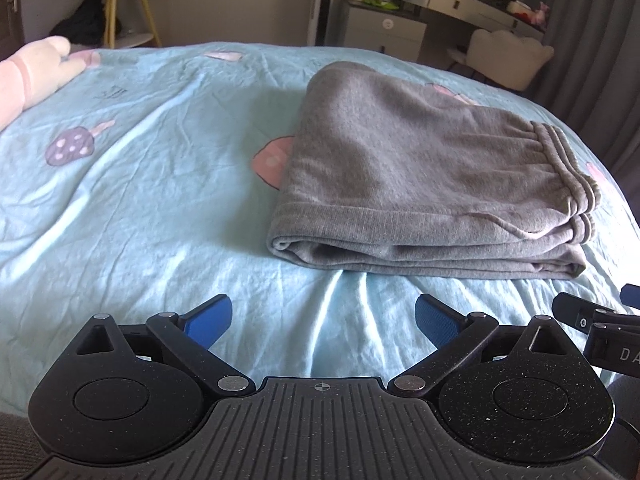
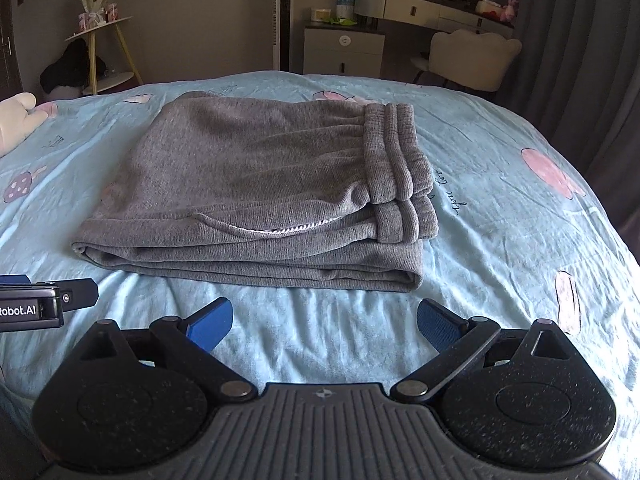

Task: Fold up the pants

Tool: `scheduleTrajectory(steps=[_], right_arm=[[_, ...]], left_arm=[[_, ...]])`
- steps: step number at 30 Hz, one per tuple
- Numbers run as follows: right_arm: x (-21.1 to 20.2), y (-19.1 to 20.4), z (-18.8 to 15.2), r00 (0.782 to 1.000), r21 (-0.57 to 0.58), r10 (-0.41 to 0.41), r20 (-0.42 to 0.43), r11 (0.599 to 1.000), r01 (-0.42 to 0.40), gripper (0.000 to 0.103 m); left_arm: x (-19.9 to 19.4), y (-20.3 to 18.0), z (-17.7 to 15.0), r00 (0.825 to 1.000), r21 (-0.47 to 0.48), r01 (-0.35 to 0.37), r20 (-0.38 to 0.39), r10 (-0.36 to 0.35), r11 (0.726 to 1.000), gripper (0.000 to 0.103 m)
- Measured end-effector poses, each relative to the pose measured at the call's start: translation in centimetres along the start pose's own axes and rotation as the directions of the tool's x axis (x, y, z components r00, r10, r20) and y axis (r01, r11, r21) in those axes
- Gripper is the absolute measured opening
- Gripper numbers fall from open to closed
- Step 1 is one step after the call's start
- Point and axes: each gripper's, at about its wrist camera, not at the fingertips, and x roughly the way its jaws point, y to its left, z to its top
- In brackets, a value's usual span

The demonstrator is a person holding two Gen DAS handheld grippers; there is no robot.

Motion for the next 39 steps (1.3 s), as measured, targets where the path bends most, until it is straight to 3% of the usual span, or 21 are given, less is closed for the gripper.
scheduleTrajectory(steps=[39], right_arm=[[-0.04, -0.74, -0.04, 1.000, 0.043, 0.011, -0.005, 0.999, -0.011, 0.099]], left_arm=[[-0.24, -0.42, -0.10, 1.000, 0.029, 0.028, 0.007, -0.029, 0.999, 0.102]])
